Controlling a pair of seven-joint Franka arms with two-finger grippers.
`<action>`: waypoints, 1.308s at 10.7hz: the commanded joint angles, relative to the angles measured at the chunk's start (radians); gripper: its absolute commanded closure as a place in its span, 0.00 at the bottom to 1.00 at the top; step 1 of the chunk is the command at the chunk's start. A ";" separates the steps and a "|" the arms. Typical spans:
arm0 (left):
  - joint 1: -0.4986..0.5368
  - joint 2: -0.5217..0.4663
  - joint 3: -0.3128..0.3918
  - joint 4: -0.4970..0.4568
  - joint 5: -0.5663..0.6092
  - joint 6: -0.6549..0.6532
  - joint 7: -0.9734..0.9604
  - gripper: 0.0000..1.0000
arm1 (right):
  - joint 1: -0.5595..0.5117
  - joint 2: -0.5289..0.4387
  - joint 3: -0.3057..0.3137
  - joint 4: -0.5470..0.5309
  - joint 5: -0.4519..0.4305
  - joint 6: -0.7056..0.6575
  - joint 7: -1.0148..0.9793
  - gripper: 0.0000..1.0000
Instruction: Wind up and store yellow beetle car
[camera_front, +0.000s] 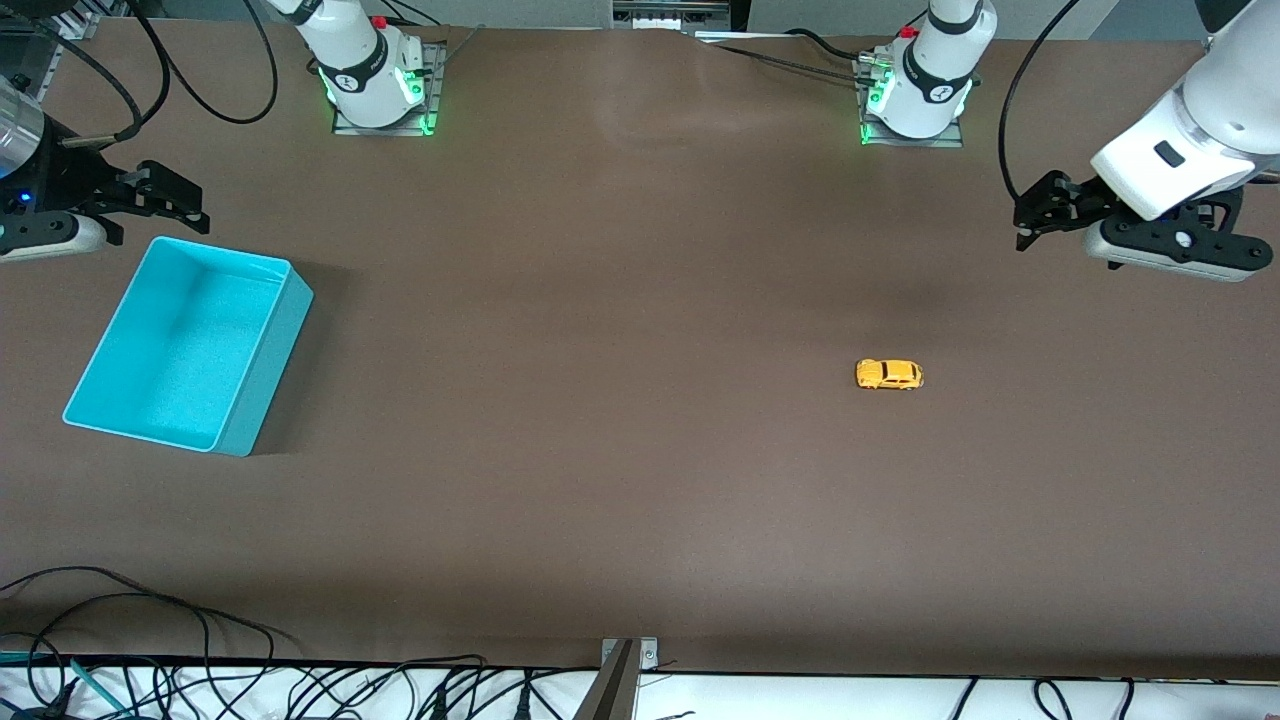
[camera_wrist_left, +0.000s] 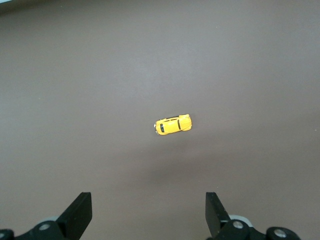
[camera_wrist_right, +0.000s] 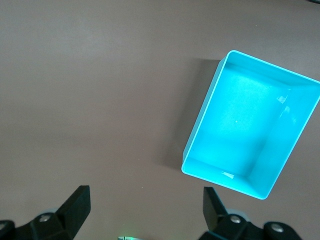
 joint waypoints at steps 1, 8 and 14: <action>-0.002 -0.007 -0.005 -0.006 -0.012 -0.005 -0.026 0.00 | -0.003 0.000 0.002 0.023 -0.012 -0.026 0.018 0.00; -0.003 -0.006 -0.025 -0.005 -0.010 -0.005 -0.027 0.00 | -0.003 0.000 -0.001 0.023 -0.024 -0.026 0.018 0.00; 0.003 -0.015 -0.031 -0.003 -0.010 -0.021 -0.023 0.00 | -0.003 -0.004 -0.035 0.026 -0.012 -0.047 0.003 0.00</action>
